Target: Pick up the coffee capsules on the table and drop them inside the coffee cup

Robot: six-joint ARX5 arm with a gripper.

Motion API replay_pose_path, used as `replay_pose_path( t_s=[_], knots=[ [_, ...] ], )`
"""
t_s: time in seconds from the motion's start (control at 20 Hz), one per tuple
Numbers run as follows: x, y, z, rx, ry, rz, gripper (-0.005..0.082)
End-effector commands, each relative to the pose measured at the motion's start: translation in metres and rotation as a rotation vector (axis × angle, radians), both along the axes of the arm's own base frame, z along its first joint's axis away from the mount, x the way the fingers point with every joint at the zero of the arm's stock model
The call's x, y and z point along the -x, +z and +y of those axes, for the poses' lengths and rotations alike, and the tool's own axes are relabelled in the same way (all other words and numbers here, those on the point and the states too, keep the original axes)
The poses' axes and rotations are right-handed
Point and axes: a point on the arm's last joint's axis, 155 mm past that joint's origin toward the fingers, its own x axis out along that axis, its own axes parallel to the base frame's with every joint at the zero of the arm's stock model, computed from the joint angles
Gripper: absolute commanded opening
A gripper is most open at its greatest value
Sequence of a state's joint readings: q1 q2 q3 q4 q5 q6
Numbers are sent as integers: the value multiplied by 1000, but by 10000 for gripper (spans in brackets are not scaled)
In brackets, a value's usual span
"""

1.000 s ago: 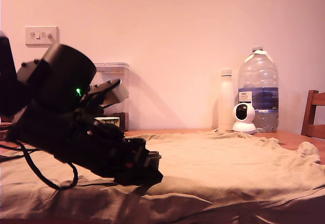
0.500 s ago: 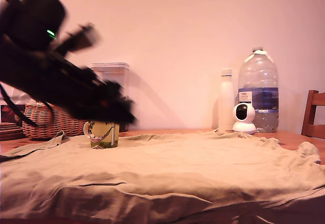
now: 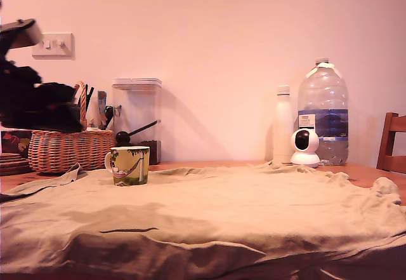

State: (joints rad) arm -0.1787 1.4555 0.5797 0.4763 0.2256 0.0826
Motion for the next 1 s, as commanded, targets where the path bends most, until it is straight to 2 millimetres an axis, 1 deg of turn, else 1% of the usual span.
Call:
replay_pose_path(
  t_s=[0.0, 0.15, 0.4, 0.55, 0.95],
  knots=[
    [-1, 5, 1, 2, 3, -10, 125],
    [0, 3, 2, 0, 3, -3, 125],
    [-5, 14, 0, 6, 3, -32, 125],
    [-12, 27, -1, 14, 4, -58, 125],
    [-33, 72, -4, 27, 4, -123, 126]
  ],
)
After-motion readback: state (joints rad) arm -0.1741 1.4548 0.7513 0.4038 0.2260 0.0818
